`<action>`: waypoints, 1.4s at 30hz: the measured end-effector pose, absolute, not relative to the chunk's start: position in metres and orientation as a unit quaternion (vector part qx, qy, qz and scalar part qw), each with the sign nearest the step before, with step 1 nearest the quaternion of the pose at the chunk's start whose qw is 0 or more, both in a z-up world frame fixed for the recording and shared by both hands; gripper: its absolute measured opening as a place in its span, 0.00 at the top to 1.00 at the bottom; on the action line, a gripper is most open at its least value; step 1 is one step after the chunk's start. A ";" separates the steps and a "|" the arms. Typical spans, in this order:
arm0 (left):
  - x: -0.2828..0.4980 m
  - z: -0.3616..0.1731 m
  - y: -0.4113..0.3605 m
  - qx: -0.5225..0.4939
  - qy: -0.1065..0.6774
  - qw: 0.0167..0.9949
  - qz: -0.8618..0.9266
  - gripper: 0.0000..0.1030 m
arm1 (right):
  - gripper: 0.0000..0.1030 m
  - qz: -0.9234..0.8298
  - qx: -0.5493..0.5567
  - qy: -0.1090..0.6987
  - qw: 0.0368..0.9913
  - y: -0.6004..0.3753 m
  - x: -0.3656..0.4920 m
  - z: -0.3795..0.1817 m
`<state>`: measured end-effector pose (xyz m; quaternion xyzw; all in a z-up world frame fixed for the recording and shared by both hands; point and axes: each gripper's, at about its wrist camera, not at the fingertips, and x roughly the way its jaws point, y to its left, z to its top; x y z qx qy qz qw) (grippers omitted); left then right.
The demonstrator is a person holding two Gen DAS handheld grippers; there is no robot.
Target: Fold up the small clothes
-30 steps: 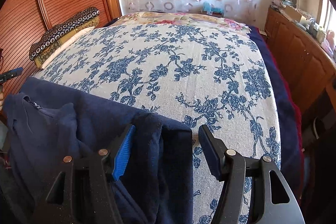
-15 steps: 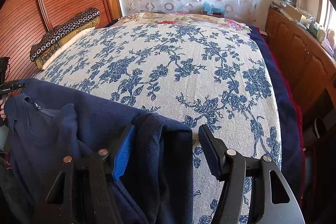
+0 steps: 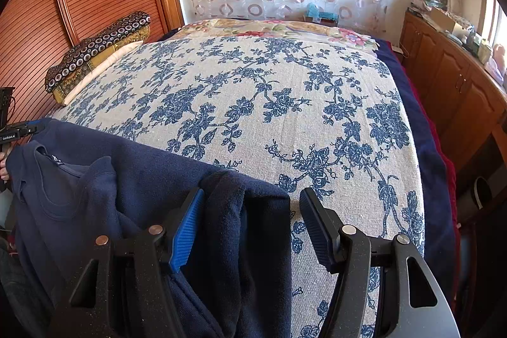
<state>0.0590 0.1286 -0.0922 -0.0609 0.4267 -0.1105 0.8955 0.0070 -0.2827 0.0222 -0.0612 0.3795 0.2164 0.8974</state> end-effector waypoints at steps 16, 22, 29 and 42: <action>0.008 -0.004 0.101 -0.063 0.322 0.930 -0.164 0.92 | 0.90 0.269 -0.063 0.317 0.907 -0.278 -0.045 0.073; -0.019 0.064 0.095 -0.050 0.231 0.954 -0.185 0.92 | 0.90 0.258 -0.053 0.235 0.936 -0.306 -0.098 0.137; -0.047 0.120 0.098 -0.046 0.151 0.971 -0.181 0.92 | 0.90 0.239 -0.053 0.156 0.957 -0.327 -0.149 0.195; -0.082 0.178 0.106 -0.050 0.063 0.976 -0.201 0.92 | 0.90 0.241 -0.061 0.068 0.966 -0.343 -0.225 0.256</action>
